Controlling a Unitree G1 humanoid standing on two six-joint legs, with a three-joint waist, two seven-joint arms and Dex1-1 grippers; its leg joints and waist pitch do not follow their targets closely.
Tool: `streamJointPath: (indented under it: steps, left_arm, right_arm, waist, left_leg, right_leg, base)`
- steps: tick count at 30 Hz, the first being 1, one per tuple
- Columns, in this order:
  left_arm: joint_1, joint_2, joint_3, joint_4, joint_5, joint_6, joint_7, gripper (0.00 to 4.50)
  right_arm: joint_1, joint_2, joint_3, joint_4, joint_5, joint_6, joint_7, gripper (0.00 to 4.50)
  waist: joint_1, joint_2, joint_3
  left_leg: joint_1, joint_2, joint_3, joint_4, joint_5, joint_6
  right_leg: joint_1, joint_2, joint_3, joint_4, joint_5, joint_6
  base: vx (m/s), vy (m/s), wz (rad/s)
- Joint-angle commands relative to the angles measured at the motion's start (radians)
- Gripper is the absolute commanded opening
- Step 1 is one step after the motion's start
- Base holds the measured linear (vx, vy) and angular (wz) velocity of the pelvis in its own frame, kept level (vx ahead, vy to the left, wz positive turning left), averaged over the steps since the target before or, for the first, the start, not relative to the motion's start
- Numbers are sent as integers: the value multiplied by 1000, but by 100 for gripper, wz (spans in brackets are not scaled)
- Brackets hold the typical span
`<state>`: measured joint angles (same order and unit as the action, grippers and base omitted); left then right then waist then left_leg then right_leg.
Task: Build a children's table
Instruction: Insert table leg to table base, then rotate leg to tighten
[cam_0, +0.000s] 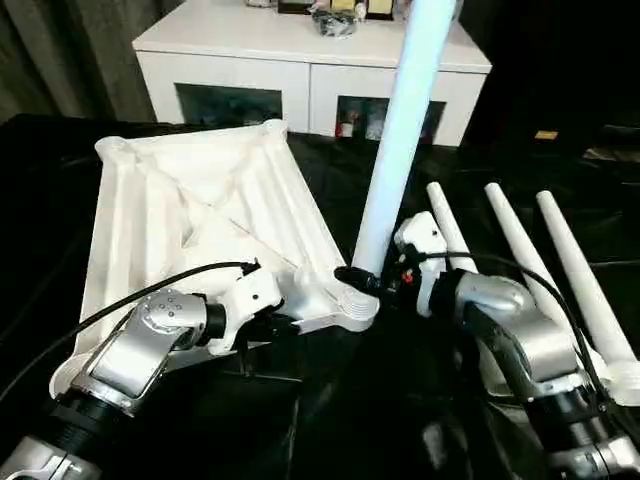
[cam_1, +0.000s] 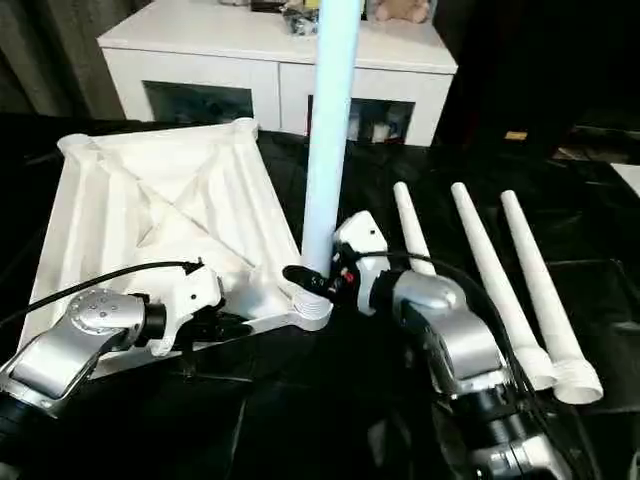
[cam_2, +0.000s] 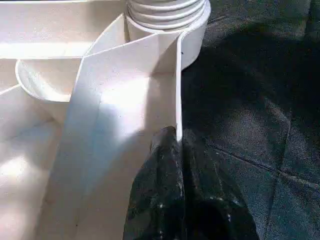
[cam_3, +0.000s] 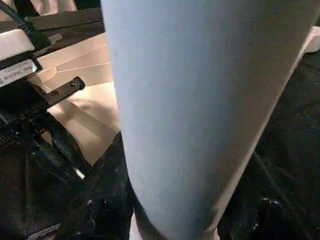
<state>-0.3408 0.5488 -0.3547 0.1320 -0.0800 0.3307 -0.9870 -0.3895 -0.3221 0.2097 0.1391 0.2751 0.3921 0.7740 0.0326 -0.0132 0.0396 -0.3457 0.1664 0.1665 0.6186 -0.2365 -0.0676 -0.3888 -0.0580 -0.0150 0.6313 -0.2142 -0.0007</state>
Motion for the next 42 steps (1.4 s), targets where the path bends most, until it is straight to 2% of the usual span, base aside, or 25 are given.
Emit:
streamJointPath:
  steps: [1, 2, 7, 8, 12, 14, 16, 17, 20, 22, 23, 24, 25, 28, 29, 30, 31, 33, 35, 37, 38, 39, 40, 41, 42]
  left_arm:
    - [-13, -3, 52, -24, -21, -18, 6, 0]
    - [-12, -2, 53, -23, -21, -18, 5, 0]
    - [-10, 0, 57, -17, -23, -18, 4, 0]
    - [-9, 3, 57, -10, -21, -19, 6, 0]
    - [-8, 3, 59, -3, -13, -14, 22, 0]
    - [-11, -22, 69, 26, 4, 16, 84, 0]
    - [-16, -51, 76, 49, 17, 37, 137, 0]
    - [-23, -88, 81, 58, 27, 67, 194, 0]
    - [-42, -175, 99, 43, 22, 146, 291, 0]
    - [-60, -238, 105, 35, 22, 196, 354, 0]
    - [-83, -298, 103, 37, 33, 233, 416, 0]
    - [-96, -329, 100, 40, 40, 251, 449, 0]
    - [-109, -365, 99, 46, 49, 265, 489, 0]
    - [-138, -457, 103, 56, 67, 299, 576, 0]
    - [-146, -491, 109, 57, 71, 313, 609, 0]
    - [-151, -510, 112, 56, 77, 323, 631, 0]
    - [-155, -517, 108, 56, 88, 328, 647, 0]
    - [-162, -507, 89, 60, 117, 330, 661, 0]
    - [-158, -491, 93, 55, 122, 341, 659, 0]
    - [-148, -464, 97, 45, 126, 349, 648, 0]
    - [-146, -458, 98, 43, 126, 350, 645, 0]
    - [-144, -448, 99, 44, 129, 345, 642, 0]
    - [-143, -437, 99, 44, 130, 341, 638, 0]
    - [-142, -426, 98, 45, 131, 336, 630, 0]
    - [-140, -413, 96, 43, 134, 333, 622, 0]
  right_arm:
    - [46, -20, 48, 165, -58, 115, -23, 184]
    - [46, -22, 47, 174, -61, 118, -22, 184]
    - [66, -28, 50, 172, -62, 132, -8, 184]
    - [75, -29, 60, 183, -84, 119, -16, 184]
    - [72, -18, 65, 196, -99, 92, -45, 184]
    - [58, 25, 41, 224, -116, 64, -140, 184]
    - [46, 60, 19, 254, -131, 53, -222, 184]
    - [29, 96, -6, 290, -142, 48, -303, 184]
    - [-13, 155, -50, 367, -154, 32, -446, 184]
    - [-48, 189, -71, 422, -166, 18, -541, 184]
    - [-89, 221, -87, 478, -177, 6, -630, 184]
    - [-112, 239, -95, 509, -181, 0, -677, 184]
    - [-140, 258, -108, 547, -176, -10, -718, 184]
    - [-211, 305, -146, 652, -168, -47, -830, 184]
    - [-239, 323, -161, 696, -165, -60, -862, 184]
    - [-259, 333, -168, 729, -172, -74, -895, 184]
    - [-274, 340, -171, 751, -177, -88, -911, 184]
    - [-300, 351, -180, 787, -175, -109, -917, 184]
    - [-319, 358, -189, 807, -167, -137, -901, 184]
    - [-336, 366, -194, 825, -155, -187, -851, 184]
    - [-339, 367, -194, 827, -155, -199, -840, 184]
    - [-340, 370, -200, 816, -139, -210, -803, 219]
    - [-344, 371, -205, 810, -132, -222, -787, 254]
    - [-346, 371, -208, 802, -125, -232, -768, 254]
    - [-358, 371, -212, 810, -123, -256, -741, 254]
  waist:
    - [0, 7, -31]
    - [-1, 4, -31]
    - [0, 4, -30]
    - [-1, 8, -29]
    - [-2, 5, -27]
    - [-3, 5, -25]
    - [-11, 0, -20]
    - [-12, -1, -22]
    - [-17, -4, -23]
    - [-22, -1, -25]
    - [-26, 1, -25]
    - [-29, -1, -27]
    - [-29, 0, -32]
    - [-30, -3, -35]
    - [-25, -3, -38]
    - [-27, -4, -37]
    - [-28, -13, -39]
    - [-21, -9, -46]
    - [-17, -10, -49]
    - [-14, -7, -53]
    - [-14, -8, -53]
    - [-14, -9, -54]
    - [-13, 1, -56]
    - [-17, -3, -52]
    - [-19, 1, -52]
  left_leg:
    - [-1, 58, -24, -105, -255, -22]
    - [-2, 57, -24, -105, -264, -24]
    - [0, 59, -26, -107, -284, -27]
    - [1, 59, -26, -108, -289, -29]
    - [5, 58, -27, -111, -328, -34]
    - [5, 58, -27, -113, -340, -39]
    - [5, 54, -31, -116, -365, -51]
    - [11, 54, -35, -116, -390, -54]
    - [12, 53, -38, -120, -395, -57]
    - [8, 54, -39, -123, -384, -56]
    - [16, 51, -34, -119, -402, -60]
    - [15, 49, -34, -118, -398, -58]
    - [10, 50, -35, -118, -370, -56]
    - [8, 49, -29, -116, -339, -54]
    - [3, 48, -23, -113, -291, -41]
    - [0, 48, -22, -114, -280, -36]
    - [-2, 49, -20, -113, -267, -27]
    - [0, 47, -17, -106, -216, -12]
    - [-9, 47, -14, -100, -115, 8]
    - [-9, 46, -12, -96, -64, 22]
    - [-9, 47, -11, -95, -53, 28]
    - [-10, 47, -10, -93, -33, 39]
    - [-10, 48, -11, -92, -22, 47]
    - [-10, 50, -9, -94, -44, 53]
    - [-8, 50, -9, -94, -60, 52]
  right_leg:
    - [25, -77, 44, -91, -287, -200]
    - [24, -77, 44, -92, -302, -193]
    - [20, -77, 46, -96, -334, -177]
    - [18, -76, 45, -96, -332, -177]
    - [15, -77, 47, -102, -387, -167]
    - [12, -78, 48, -105, -411, -161]
    - [9, -81, 46, -114, -505, -138]
    - [4, -83, 45, -122, -584, -105]
    - [4, -82, 40, -129, -608, -89]
    - [7, -81, 38, -129, -572, -93]
    - [-3, -77, 39, -129, -553, -102]
    - [-3, -76, 39, -130, -543, -105]
    - [5, -77, 39, -125, -483, -114]
    - [9, -72, 39, -118, -374, -138]
    - [15, -74, 41, -113, -290, -155]
    - [16, -73, 42, -111, -270, -161]
    - [19, -73, 39, -110, -262, -165]
    - [20, -75, 41, -103, -196, -174]
    - [32, -71, 38, -86, -38, -196]
    - [37, -70, 36, -76, 56, -218]
    - [39, -71, 36, -74, 78, -226]
    - [42, -70, 35, -71, 112, -238]
    - [42, -71, 35, -68, 137, -250]
    - [40, -70, 34, -73, 119, -257]
    - [39, -70, 34, -73, 99, -264]
  base:
    - [0, 0, 0]
    - [0, 0, 0]
    - [0, 0, 0]
    - [0, 0, 0]
    - [0, 0, 0]
    - [0, 0, 0]
    - [0, 0, 0]
    - [0, 0, 0]
    - [0, 0, 0]
    - [0, 0, 0]
    - [0, 0, 0]
    - [0, 0, 0]
    - [0, 0, 0]
    - [0, 0, 0]
    - [0, 0, 0]
    - [0, 0, 0]
    - [0, 0, 0]
    - [34, -11, 2]
    - [70, -23, 2]
    - [31, -8, 0]
    - [0, 0, 0]
    - [0, 0, 0]
    - [0, 0, 0]
    - [0, 0, 0]
    - [0, 0, 0]
